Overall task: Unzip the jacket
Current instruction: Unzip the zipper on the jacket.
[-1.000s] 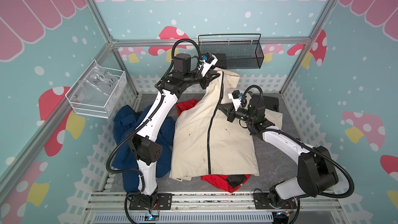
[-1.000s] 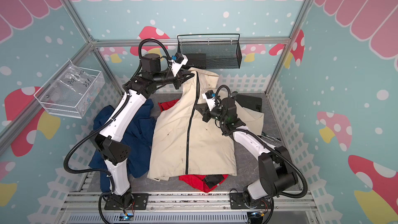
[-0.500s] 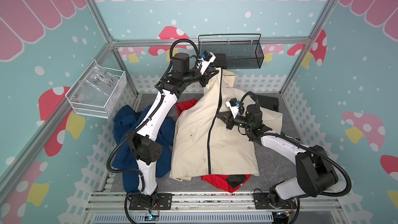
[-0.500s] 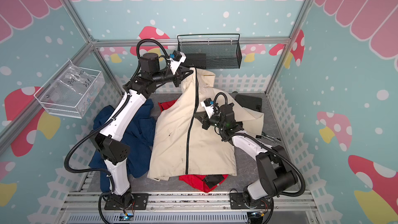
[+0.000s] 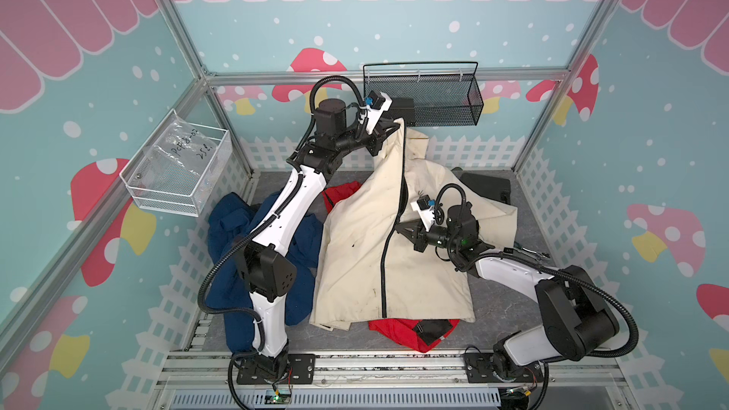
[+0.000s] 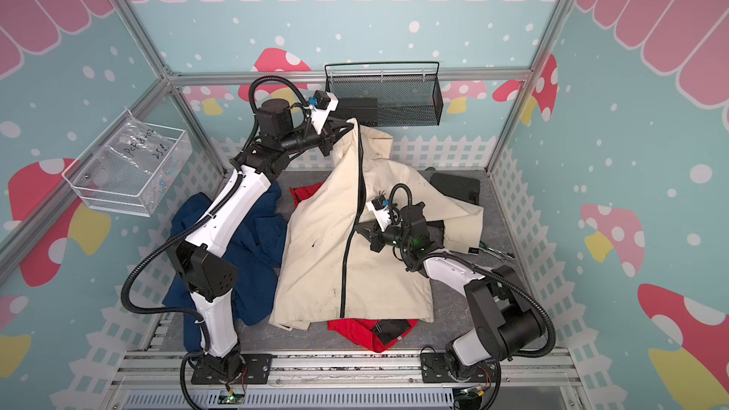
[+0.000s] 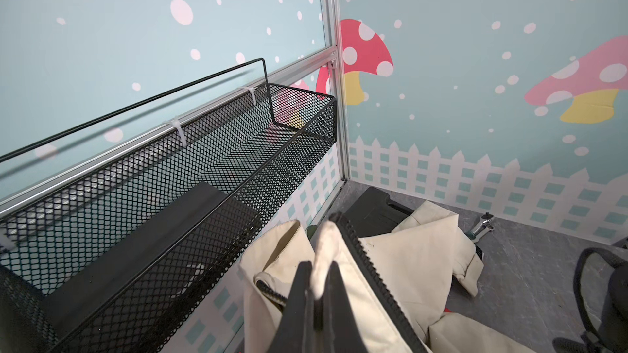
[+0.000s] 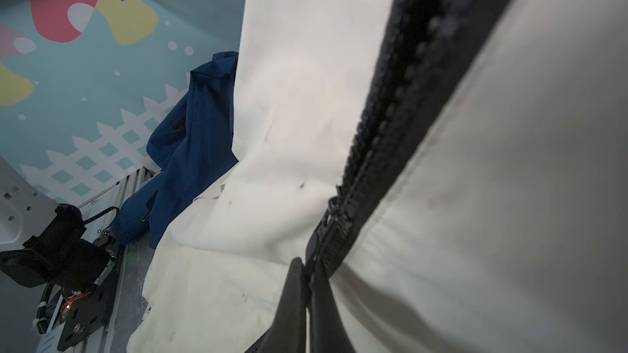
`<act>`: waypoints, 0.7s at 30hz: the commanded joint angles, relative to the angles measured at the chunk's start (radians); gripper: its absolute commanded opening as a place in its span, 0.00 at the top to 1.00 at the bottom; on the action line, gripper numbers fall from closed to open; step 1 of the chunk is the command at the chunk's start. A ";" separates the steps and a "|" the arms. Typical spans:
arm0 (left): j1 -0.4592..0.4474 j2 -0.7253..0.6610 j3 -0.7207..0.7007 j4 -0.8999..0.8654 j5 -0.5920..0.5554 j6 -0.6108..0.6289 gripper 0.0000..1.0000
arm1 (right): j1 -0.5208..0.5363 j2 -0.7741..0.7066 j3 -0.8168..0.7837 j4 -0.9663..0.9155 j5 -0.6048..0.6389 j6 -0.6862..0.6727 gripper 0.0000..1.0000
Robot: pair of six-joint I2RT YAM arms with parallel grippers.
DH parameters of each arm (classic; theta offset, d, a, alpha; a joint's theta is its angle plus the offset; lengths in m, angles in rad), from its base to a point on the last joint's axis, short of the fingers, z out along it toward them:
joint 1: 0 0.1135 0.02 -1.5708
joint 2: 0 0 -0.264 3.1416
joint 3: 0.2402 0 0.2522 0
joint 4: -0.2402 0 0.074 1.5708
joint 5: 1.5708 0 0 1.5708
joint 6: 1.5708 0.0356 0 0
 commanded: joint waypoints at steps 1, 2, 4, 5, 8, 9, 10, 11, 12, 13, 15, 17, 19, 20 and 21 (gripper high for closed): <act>0.014 -0.042 0.018 0.152 -0.004 -0.029 1.00 | 0.015 -0.019 -0.045 0.011 -0.025 0.018 1.00; 0.014 -0.038 0.021 0.153 -0.003 -0.028 1.00 | 0.017 -0.021 -0.059 0.022 -0.031 0.026 1.00; 0.016 -0.030 0.031 0.152 -0.004 -0.028 1.00 | 0.020 -0.029 -0.088 0.049 -0.041 0.045 1.00; 0.016 -0.028 0.035 0.153 -0.006 -0.028 1.00 | 0.022 -0.034 -0.097 0.056 -0.044 0.048 1.00; 0.017 -0.028 0.036 0.163 -0.018 -0.035 1.00 | 0.026 -0.038 -0.114 0.058 -0.052 0.049 1.00; 0.016 -0.027 0.030 0.169 -0.022 -0.046 1.00 | 0.026 -0.035 -0.120 0.056 -0.055 0.049 1.00; 0.016 -0.030 0.021 0.182 -0.025 -0.065 1.00 | 0.028 -0.034 -0.125 0.056 -0.056 0.050 1.00; 0.017 -0.034 0.007 0.205 -0.017 -0.090 1.00 | 0.028 -0.037 -0.132 0.056 -0.053 0.052 1.00; 0.016 -0.042 -0.010 0.227 -0.003 -0.097 1.00 | 0.029 -0.040 -0.141 0.057 -0.051 0.055 1.00; 0.014 -0.050 -0.026 0.245 -0.003 -0.099 1.00 | 0.029 -0.040 -0.148 0.059 -0.049 0.055 1.00; 0.014 -0.059 -0.040 0.266 -0.018 -0.095 1.00 | 0.032 -0.037 -0.164 0.061 -0.046 0.059 1.00; 0.017 -0.056 -0.031 0.263 -0.030 -0.088 1.00 | 0.035 -0.028 -0.171 0.059 -0.047 0.064 1.00; 0.020 -0.049 -0.007 0.248 -0.031 -0.085 1.00 | 0.039 -0.025 -0.181 0.053 -0.047 0.069 1.00; 0.020 -0.045 0.004 0.243 -0.031 -0.085 1.00 | 0.044 -0.025 -0.189 0.054 -0.042 0.073 1.00; 0.022 -0.043 0.009 0.242 -0.031 -0.086 1.00 | 0.047 -0.027 -0.194 0.055 -0.038 0.078 1.00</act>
